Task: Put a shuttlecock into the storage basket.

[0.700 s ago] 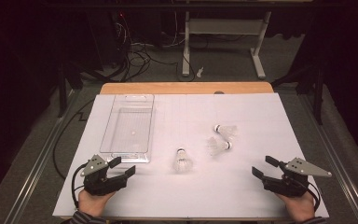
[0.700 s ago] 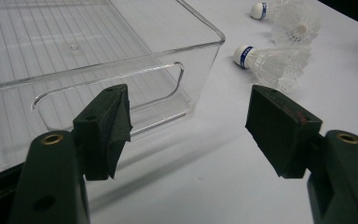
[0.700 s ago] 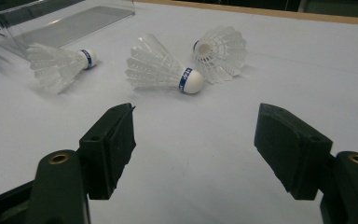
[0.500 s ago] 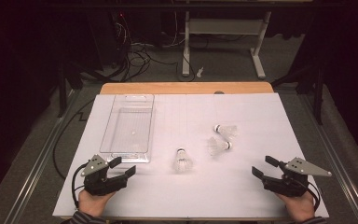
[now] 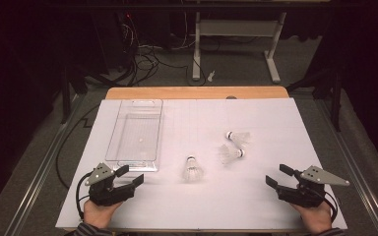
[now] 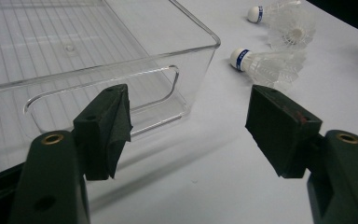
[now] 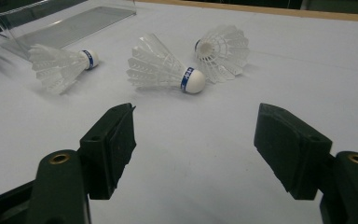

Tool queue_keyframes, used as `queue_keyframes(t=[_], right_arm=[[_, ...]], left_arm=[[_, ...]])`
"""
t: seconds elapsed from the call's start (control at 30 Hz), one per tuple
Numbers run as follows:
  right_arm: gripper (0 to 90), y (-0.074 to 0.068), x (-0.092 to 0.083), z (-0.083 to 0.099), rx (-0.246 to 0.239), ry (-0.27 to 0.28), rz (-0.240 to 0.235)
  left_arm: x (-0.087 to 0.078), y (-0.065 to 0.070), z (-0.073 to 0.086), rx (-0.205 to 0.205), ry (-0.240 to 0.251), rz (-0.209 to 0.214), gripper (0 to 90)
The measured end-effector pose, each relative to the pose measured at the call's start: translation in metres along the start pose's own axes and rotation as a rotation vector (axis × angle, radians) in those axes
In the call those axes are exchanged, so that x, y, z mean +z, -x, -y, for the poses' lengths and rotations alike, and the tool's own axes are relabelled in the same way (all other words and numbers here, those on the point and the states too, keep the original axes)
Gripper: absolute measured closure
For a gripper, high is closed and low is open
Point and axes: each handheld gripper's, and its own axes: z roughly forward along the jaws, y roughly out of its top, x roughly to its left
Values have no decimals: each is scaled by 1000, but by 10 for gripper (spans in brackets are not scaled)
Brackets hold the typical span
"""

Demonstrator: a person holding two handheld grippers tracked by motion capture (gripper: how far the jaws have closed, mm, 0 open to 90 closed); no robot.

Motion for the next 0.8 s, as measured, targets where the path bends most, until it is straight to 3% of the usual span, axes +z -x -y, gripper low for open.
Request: queue_keyframes(t=[0.57,0.8], right_arm=[[297,-1,3,-1,-17,-5,-3],[297,-2,4,-2,-24,-7,-6]], left_arm=[[0,7,-2,20,9,13,321],[-3,13,-4,23,34,15,327]])
